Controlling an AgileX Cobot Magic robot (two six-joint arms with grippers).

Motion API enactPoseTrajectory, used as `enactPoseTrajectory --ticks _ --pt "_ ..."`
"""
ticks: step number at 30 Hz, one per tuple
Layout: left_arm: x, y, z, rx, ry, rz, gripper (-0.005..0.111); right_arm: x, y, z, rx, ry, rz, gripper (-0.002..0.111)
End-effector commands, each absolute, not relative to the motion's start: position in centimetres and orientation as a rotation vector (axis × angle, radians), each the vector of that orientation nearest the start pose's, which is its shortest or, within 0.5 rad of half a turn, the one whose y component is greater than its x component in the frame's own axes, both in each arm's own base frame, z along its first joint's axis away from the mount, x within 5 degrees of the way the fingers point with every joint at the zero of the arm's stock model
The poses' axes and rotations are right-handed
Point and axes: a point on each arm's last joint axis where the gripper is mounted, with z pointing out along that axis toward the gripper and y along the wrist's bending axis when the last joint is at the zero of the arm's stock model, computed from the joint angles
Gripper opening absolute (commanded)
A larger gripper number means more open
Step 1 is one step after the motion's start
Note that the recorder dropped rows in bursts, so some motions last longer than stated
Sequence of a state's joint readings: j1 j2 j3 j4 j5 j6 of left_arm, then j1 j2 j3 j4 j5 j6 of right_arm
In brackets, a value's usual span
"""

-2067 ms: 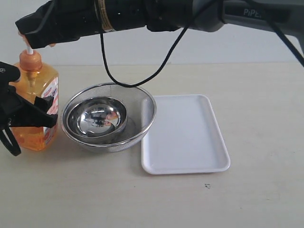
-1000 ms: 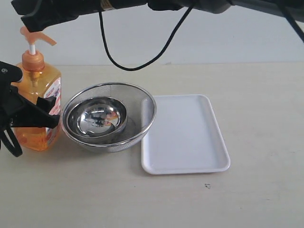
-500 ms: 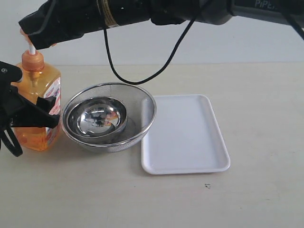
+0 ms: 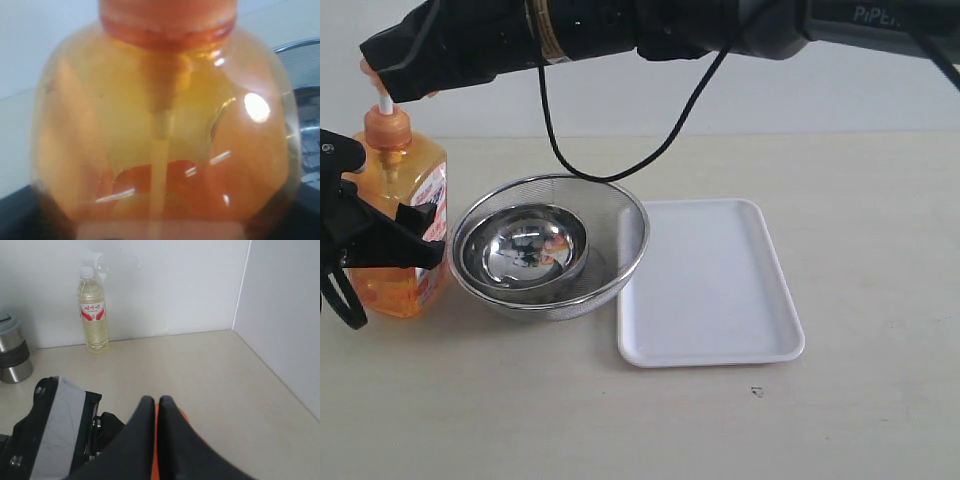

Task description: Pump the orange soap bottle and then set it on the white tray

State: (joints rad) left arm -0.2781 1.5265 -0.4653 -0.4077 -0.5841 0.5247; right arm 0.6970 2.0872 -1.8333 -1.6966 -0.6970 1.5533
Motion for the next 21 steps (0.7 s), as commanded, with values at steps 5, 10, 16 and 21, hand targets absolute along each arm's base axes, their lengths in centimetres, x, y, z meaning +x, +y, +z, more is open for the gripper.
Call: enactPoseTrajectory --ticks 5,10,16,21 --pt "26.3 -5.6 17.8 0.312 1.945 0.155 0.005 34.0 35.9 27.3 -1.293 1.532 0.951 0.0" --pt "26.3 -5.6 17.8 0.312 1.945 0.155 0.005 33.9 35.8 26.7 -1.298 1.547 0.947 0.0" --pt "26.3 -5.6 17.8 0.312 1.945 0.155 0.005 33.9 35.8 26.7 -1.295 1.549 0.943 0.0" --pt "26.3 -5.6 17.8 0.312 1.945 0.155 0.005 33.9 35.8 26.7 -1.295 1.549 0.943 0.0"
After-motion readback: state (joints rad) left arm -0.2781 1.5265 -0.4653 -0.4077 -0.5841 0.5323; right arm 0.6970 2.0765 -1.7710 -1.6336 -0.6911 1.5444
